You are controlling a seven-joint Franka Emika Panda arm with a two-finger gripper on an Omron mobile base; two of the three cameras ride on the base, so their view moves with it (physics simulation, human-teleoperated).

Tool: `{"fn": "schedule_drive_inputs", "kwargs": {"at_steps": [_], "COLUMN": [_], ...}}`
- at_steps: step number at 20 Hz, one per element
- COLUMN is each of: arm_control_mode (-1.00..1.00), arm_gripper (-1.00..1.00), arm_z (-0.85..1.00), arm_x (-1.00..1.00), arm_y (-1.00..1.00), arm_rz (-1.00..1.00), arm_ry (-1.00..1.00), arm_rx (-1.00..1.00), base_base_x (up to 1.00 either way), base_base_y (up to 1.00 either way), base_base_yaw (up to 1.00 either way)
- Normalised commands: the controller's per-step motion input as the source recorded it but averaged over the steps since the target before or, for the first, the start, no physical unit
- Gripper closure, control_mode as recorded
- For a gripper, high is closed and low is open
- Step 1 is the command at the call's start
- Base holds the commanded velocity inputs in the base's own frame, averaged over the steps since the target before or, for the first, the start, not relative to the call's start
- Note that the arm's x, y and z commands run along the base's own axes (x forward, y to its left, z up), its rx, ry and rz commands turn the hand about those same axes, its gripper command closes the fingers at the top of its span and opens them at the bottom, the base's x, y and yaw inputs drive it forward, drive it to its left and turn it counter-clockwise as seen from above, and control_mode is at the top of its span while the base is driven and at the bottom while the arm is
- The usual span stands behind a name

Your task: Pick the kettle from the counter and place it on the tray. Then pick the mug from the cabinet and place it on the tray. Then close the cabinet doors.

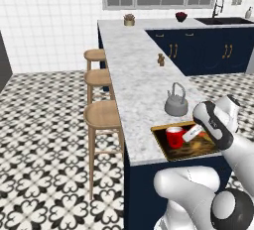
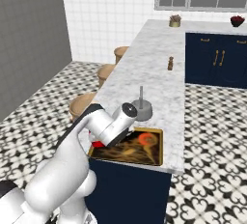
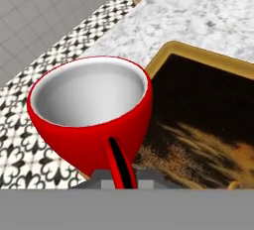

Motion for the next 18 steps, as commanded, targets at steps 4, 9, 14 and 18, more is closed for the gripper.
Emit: {"fn": "schedule_drive_inputs", "kwargs": {"at_steps": [4, 9, 14, 18], "arm_control_mode": [-1.00, -1.00, -1.00, -1.00], "arm_gripper": [1.00, 1.00, 1.00, 1.00], "arm_z": [-0.28, -0.41, -0.31, -0.19], "arm_x": [0.25, 0.15, 0.23, 0.24], "arm_y": [0.00, 0.00, 0.00, 0.00], "arm_rz": [0.00, 0.00, 0.00, 0.00], "arm_ry": [-0.17, -0.19, -0.02, 0.00], "arm_rx": [0.02, 0.00, 0.00, 0.00], "base_base_x": [0.00, 0.00, 0.00, 0.00], "base_base_y": [0.00, 0.00, 0.00, 0.00], "base_base_yaw": [0.00, 0.00, 0.00, 0.00]}}
